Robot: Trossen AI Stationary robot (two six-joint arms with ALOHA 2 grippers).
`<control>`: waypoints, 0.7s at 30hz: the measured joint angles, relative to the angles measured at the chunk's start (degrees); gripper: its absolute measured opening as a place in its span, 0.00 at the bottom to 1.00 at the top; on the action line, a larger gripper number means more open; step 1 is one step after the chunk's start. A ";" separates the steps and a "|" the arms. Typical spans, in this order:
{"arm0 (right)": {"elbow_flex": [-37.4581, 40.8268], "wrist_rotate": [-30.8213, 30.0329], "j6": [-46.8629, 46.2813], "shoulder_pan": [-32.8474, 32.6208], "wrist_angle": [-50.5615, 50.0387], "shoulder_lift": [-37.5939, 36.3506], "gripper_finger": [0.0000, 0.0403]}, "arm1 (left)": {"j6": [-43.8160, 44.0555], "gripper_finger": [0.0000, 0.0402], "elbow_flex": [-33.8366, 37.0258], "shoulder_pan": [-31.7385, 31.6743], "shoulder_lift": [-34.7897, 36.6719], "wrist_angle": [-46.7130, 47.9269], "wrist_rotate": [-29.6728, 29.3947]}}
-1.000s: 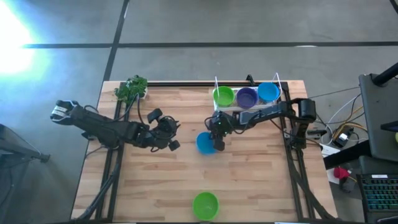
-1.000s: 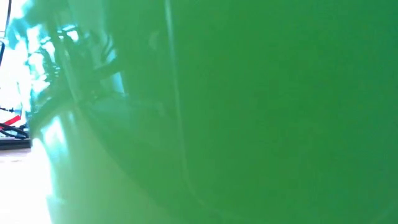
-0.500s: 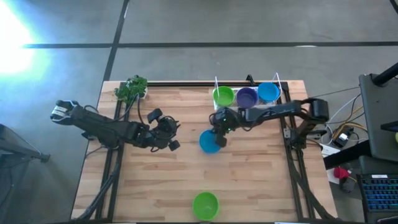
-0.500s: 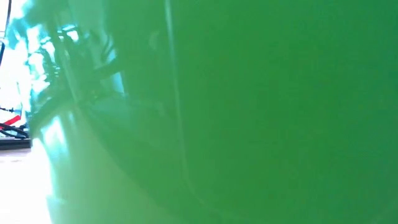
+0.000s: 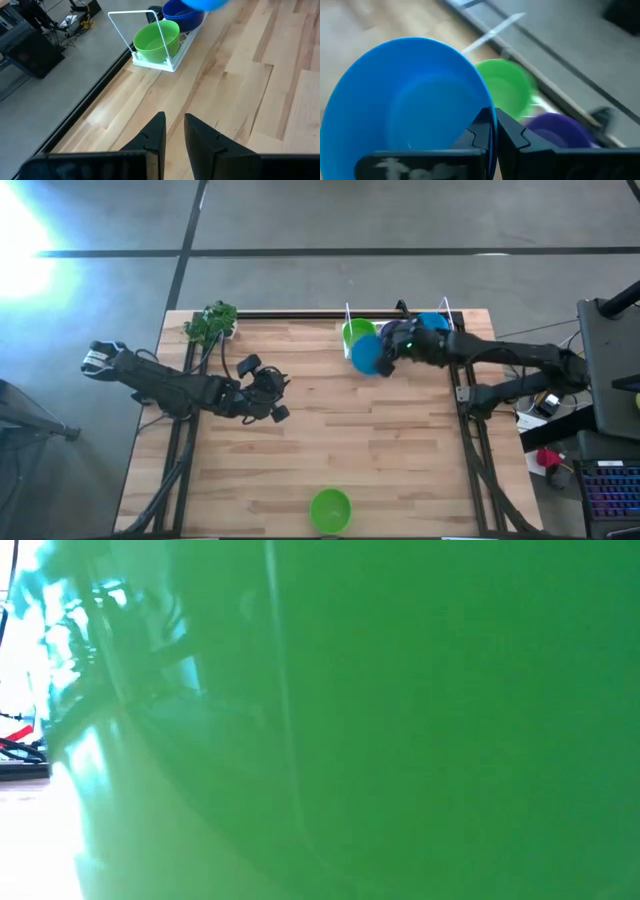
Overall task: Pick & Place Mini bowls
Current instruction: Stack the blue bowl on top of the blue bowl on the shelf
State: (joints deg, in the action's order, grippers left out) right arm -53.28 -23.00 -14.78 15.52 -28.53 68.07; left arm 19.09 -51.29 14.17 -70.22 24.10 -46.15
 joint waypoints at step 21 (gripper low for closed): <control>0.02 -8.26 -0.28 25.86 -11.75 -2.40 0.03 | -0.02 0.16 0.00 0.00 0.00 -0.02 0.00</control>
State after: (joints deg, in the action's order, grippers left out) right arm -53.25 -31.26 -15.06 41.38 -40.28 65.67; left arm 19.07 -51.29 14.17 -70.22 24.08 -46.15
